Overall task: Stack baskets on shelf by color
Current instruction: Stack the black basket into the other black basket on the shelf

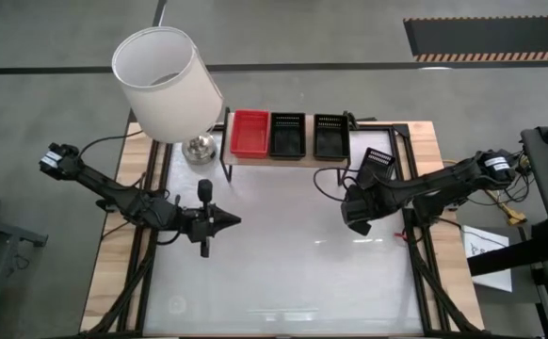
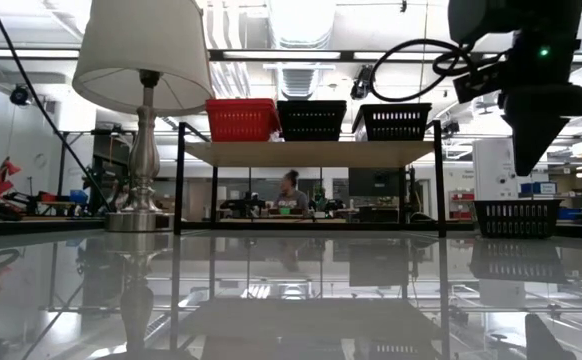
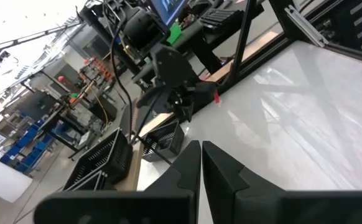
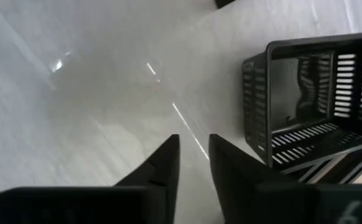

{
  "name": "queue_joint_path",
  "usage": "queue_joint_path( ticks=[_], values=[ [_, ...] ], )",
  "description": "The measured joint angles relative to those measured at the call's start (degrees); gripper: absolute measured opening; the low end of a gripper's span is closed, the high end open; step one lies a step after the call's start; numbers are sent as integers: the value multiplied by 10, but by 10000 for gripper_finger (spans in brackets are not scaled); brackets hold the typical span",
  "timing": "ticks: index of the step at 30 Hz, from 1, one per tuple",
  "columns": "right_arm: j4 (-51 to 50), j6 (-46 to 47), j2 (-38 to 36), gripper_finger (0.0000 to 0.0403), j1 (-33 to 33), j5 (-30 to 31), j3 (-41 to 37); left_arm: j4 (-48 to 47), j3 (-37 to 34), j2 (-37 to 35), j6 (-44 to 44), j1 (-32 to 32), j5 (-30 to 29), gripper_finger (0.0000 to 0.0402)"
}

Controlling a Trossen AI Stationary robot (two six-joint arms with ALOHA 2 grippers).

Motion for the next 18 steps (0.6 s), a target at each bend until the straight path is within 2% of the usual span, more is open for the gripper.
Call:
queue_joint_path(
  ticks=[9,15,18],
  values=[
    [-4,-17,-22,155,-22,8,-17,0,0,0,0,0,0,0],
    [5,-57,-25,174,-21,38,-55,0,-4,0,0,0,0,0],
    [6,-45,-25,175,-21,59,-71,0,-4,0,0,0,0,0]
  ],
)
